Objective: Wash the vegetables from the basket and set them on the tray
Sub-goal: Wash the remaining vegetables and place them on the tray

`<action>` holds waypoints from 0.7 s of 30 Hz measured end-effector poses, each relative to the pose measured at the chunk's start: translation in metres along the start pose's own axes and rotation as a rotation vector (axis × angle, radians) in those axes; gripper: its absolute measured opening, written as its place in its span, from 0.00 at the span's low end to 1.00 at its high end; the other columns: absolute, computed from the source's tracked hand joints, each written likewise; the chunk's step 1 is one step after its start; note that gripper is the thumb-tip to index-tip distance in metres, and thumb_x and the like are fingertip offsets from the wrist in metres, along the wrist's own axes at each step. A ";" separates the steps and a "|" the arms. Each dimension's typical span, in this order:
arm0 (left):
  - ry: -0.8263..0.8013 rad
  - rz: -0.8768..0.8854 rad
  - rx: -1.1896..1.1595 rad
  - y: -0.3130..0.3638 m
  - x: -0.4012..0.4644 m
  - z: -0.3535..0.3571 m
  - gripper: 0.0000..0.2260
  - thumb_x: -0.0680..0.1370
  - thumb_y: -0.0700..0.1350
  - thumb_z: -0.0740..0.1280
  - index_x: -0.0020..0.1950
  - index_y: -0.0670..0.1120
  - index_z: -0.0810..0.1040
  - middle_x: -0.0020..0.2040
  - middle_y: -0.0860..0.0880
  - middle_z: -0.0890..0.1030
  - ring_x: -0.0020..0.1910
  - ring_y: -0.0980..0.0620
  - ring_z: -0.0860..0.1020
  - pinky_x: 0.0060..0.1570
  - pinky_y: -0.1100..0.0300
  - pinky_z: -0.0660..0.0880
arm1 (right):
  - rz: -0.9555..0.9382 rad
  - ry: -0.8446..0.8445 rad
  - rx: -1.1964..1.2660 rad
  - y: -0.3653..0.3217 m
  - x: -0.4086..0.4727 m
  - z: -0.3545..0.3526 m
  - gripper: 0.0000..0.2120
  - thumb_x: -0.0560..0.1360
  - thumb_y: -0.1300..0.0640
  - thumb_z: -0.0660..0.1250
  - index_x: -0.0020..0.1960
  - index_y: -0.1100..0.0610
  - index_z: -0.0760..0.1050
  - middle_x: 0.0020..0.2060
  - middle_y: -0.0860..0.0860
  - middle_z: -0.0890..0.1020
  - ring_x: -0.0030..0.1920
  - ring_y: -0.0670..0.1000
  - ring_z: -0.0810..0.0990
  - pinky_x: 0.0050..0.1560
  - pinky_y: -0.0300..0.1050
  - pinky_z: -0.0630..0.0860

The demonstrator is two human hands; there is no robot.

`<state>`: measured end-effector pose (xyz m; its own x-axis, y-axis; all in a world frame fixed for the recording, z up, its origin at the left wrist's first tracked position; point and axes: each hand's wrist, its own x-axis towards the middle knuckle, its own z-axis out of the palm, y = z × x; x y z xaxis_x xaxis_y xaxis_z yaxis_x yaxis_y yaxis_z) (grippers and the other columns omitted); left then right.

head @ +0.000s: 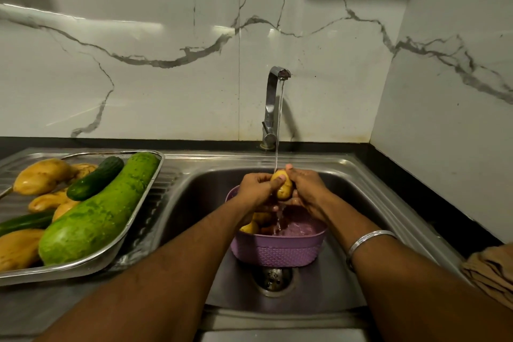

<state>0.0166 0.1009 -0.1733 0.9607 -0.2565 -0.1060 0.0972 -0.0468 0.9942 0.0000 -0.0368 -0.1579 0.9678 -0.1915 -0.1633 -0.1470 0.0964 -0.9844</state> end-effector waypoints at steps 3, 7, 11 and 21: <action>0.087 0.012 -0.085 0.001 0.001 0.009 0.12 0.78 0.52 0.72 0.55 0.45 0.85 0.48 0.43 0.86 0.39 0.49 0.83 0.38 0.55 0.82 | 0.031 -0.065 0.046 -0.003 -0.004 -0.002 0.10 0.85 0.58 0.60 0.57 0.59 0.79 0.52 0.62 0.83 0.49 0.59 0.86 0.47 0.55 0.85; 0.049 -0.015 -0.195 0.003 0.001 0.015 0.12 0.79 0.48 0.71 0.62 0.48 0.83 0.45 0.46 0.86 0.33 0.53 0.80 0.35 0.60 0.80 | 0.003 -0.059 0.041 -0.006 -0.005 -0.006 0.12 0.85 0.61 0.58 0.52 0.57 0.80 0.50 0.61 0.83 0.44 0.58 0.85 0.40 0.50 0.85; -0.078 -0.094 -0.286 0.006 0.000 0.002 0.13 0.82 0.42 0.67 0.67 0.45 0.79 0.45 0.42 0.86 0.38 0.48 0.84 0.43 0.54 0.84 | 0.007 -0.058 0.078 -0.005 -0.001 -0.008 0.12 0.85 0.61 0.56 0.64 0.58 0.76 0.56 0.64 0.82 0.50 0.60 0.84 0.45 0.53 0.85; 0.178 -0.029 -0.301 0.009 -0.007 0.009 0.13 0.77 0.50 0.74 0.52 0.39 0.84 0.35 0.43 0.85 0.31 0.48 0.83 0.37 0.56 0.83 | -0.056 -0.080 -0.015 -0.006 -0.002 0.004 0.12 0.85 0.57 0.60 0.56 0.54 0.82 0.54 0.62 0.84 0.46 0.56 0.85 0.35 0.47 0.82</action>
<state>0.0081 0.0932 -0.1634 0.9841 -0.0854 -0.1560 0.1723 0.2416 0.9550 -0.0004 -0.0335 -0.1517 0.9877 -0.1175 -0.1028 -0.0947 0.0726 -0.9929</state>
